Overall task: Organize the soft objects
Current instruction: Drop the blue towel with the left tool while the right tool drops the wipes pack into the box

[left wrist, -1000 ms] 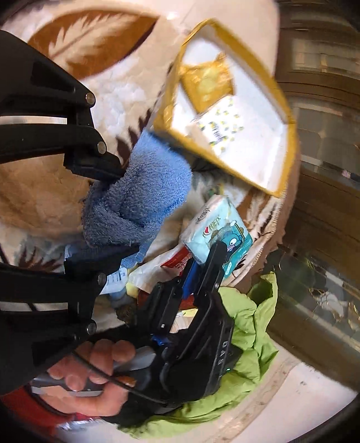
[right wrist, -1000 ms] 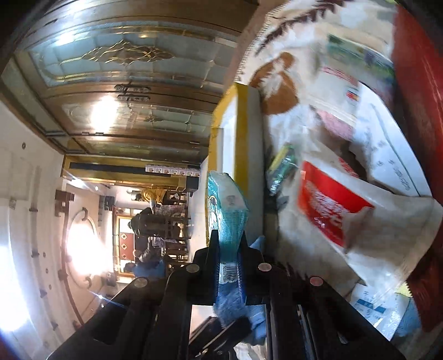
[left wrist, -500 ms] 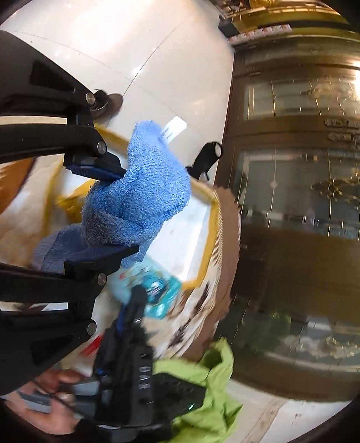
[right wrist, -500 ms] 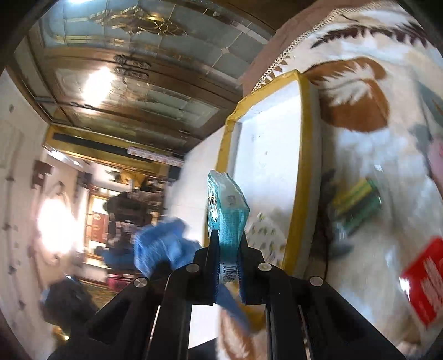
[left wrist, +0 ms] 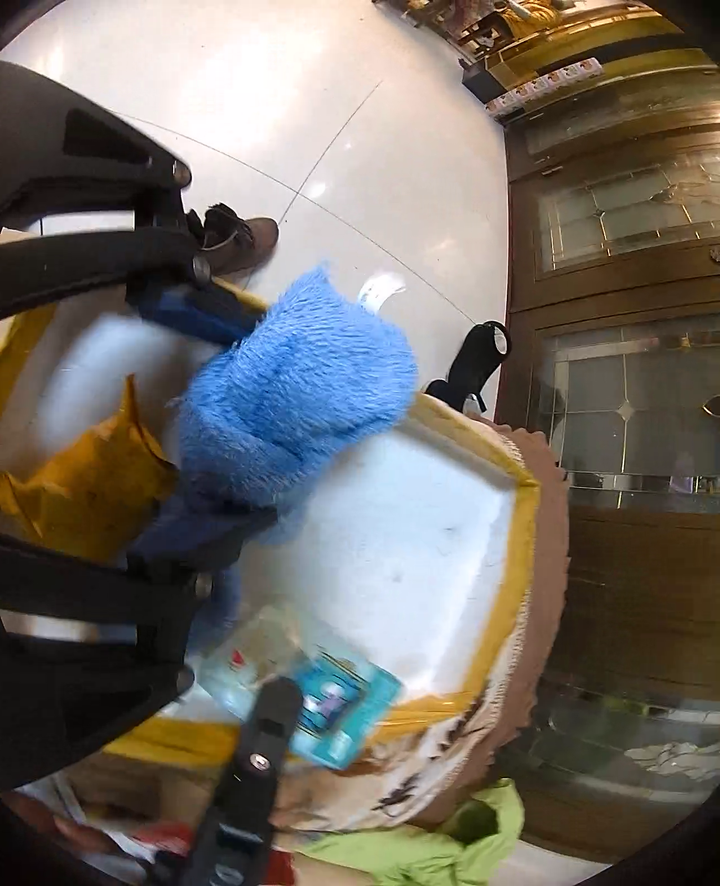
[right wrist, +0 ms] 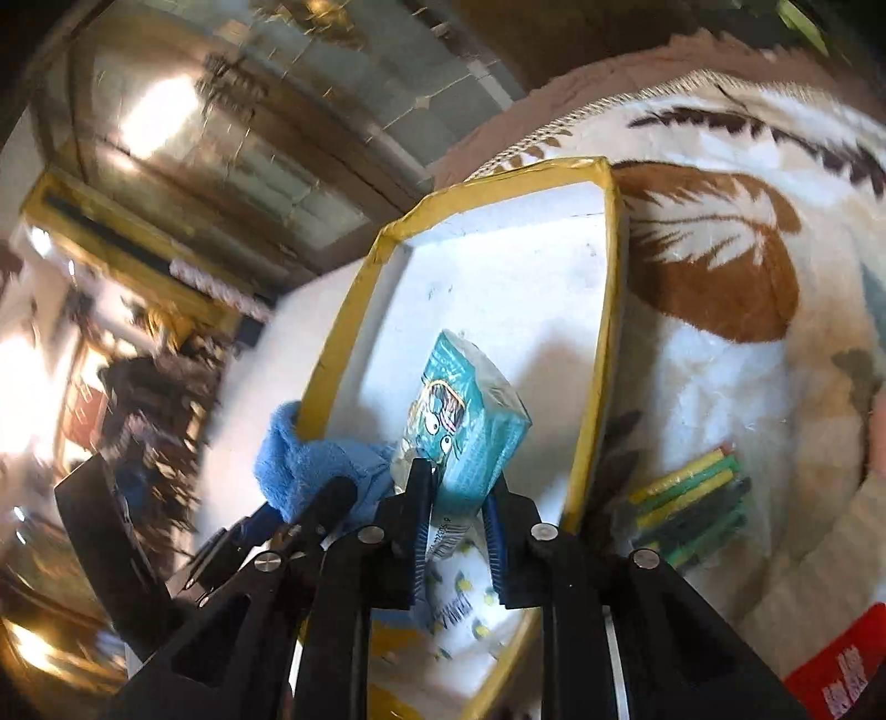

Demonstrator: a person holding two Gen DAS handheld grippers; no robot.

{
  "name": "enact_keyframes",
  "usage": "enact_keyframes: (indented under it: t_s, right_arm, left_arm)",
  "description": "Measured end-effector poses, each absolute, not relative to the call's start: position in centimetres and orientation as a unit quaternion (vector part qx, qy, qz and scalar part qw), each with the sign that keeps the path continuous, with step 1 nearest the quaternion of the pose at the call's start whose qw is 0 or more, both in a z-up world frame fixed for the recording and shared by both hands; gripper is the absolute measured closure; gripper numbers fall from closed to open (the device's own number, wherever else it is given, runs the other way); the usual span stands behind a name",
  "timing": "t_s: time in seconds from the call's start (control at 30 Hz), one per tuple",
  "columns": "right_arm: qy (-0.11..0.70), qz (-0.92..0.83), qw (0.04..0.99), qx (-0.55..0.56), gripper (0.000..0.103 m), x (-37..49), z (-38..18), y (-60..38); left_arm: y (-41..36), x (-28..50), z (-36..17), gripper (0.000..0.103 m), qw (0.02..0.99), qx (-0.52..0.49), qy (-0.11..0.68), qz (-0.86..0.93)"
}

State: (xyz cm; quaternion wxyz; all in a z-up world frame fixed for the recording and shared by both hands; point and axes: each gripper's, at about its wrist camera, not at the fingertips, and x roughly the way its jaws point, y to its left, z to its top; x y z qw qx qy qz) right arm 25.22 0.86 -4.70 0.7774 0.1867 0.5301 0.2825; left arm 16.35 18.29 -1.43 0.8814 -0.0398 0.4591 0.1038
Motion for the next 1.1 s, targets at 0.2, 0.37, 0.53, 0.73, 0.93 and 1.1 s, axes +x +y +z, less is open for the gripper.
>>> enact_keyframes:
  t_s: [0.2, 0.37, 0.53, 0.73, 0.93, 1.1]
  right_arm:
    - [0.554, 0.322, 0.746, 0.181, 0.080, 22.9, -4.5, 0.5]
    - [0.522, 0.321, 0.761, 0.213, 0.059, 22.2, -2.4, -2.4]
    - [0.489, 0.315, 0.779, 0.232, 0.059, 21.2, 0.7, -6.6]
    - [0.487, 0.289, 0.781, 0.264, 0.058, 18.4, 0.8, -12.7]
    - [0.488, 0.270, 0.769, 0.313, 0.058, 15.6, -0.2, -16.9]
    - [0.494, 0.256, 0.760, 0.336, 0.058, 14.9, -0.7, -18.4]
  left_arm:
    - [17.0, 12.9, -1.7, 0.038, 0.874, -0.038, 0.477, 0.089]
    - [16.6, 10.6, -0.6, 0.039, 0.885, -0.038, 0.455, 0.089]
    - [15.8, 9.4, 1.9, 0.039, 0.905, -0.022, 0.414, 0.099]
    - [12.9, 7.5, 4.9, 0.039, 0.924, -0.022, 0.377, 0.052]
    - [8.1, 8.1, 4.9, 0.039, 0.921, 0.000, 0.388, -0.003]
    - [5.1, 9.8, 3.9, 0.039, 0.916, 0.016, 0.400, -0.033]
